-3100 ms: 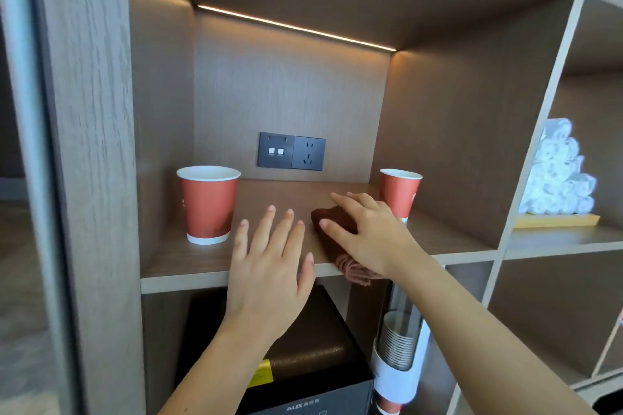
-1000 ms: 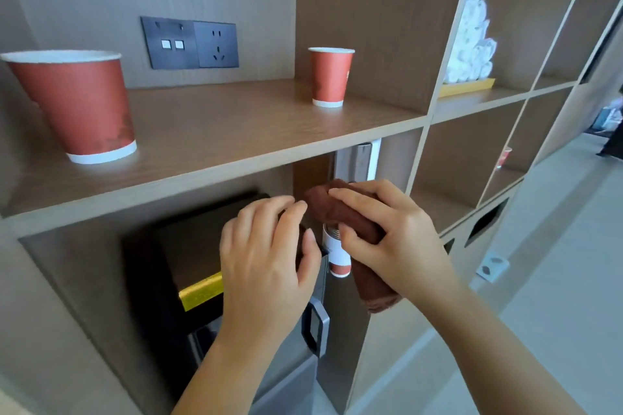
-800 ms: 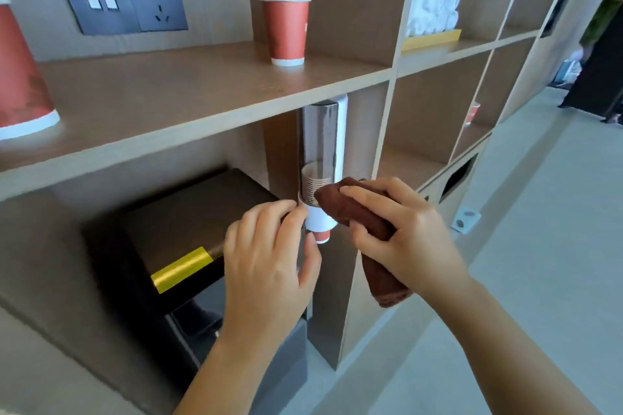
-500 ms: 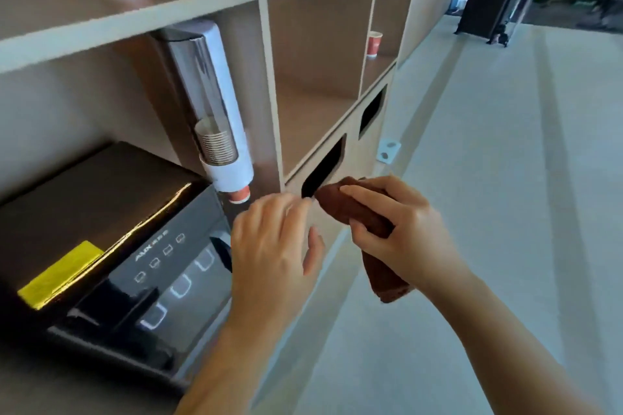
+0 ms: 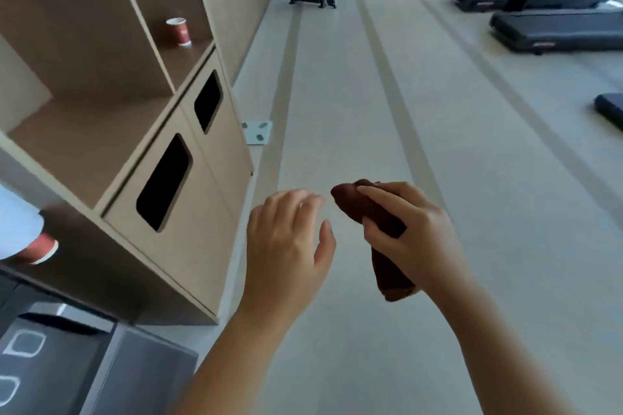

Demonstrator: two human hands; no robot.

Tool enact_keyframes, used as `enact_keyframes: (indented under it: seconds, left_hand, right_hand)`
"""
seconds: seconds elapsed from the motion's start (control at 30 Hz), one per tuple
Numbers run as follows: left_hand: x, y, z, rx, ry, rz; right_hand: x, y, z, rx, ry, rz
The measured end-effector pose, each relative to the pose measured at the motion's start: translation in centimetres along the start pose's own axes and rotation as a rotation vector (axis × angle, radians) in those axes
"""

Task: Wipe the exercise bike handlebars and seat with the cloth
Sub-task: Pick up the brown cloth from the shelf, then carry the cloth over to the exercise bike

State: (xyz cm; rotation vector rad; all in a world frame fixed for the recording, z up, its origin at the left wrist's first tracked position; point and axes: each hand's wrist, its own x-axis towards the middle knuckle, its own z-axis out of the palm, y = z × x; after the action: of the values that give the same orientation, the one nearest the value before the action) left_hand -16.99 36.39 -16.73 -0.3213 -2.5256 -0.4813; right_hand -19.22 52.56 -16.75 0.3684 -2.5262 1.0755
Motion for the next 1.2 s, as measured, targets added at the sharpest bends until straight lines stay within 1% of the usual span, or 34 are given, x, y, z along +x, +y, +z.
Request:
enact_keyframes:
  seconds: [0.1, 0.27, 0.43, 0.67, 0.8, 0.93, 1.03, 1.13, 1.2]
  left_hand:
    - [1.8, 5.7, 2.4, -0.081, -0.037, 0.089]
    - [3.6, 15.8, 7.1, -0.166, -0.067, 0.302]
    - [3.3, 26.3, 11.3, -0.308, -0.166, 0.496]
    - [0.7, 38.1, 15.2, -0.486, -0.276, 0.764]
    - [-0.4, 43.5, 17.0, -0.592, -0.304, 0.906]
    - [-0.6, 48.8, 19.7, -0.680, -0.314, 0.996]
    - [-0.2, 53.1, 22.4, -0.733, -0.351, 1.049]
    - [1.9, 57.7, 25.8, -0.764, -0.353, 1.094]
    - [4.4, 61.1, 28.0, -0.768, -0.350, 1.089]
  right_hand:
    - [-1.8, 3.4, -5.5, -0.039, 0.079, 0.094]
    - [-6.6, 9.0, -14.7, -0.187, 0.218, 0.254]
    - [-12.8, 13.5, -22.4, -0.324, 0.379, 0.426]
    - [-21.2, 16.7, -29.5, -0.448, 0.603, 0.628]
    - [-24.6, 18.4, -32.6, -0.458, 0.715, 0.748]
    - [-26.9, 21.0, -35.4, -0.451, 0.804, 0.859]
    - [-27.7, 24.0, -37.8, -0.489, 0.889, 0.904]
    - [-27.4, 27.5, -40.7, -0.521, 0.939, 0.944]
    - [-26.8, 29.7, -43.2, -0.541, 0.949, 0.982]
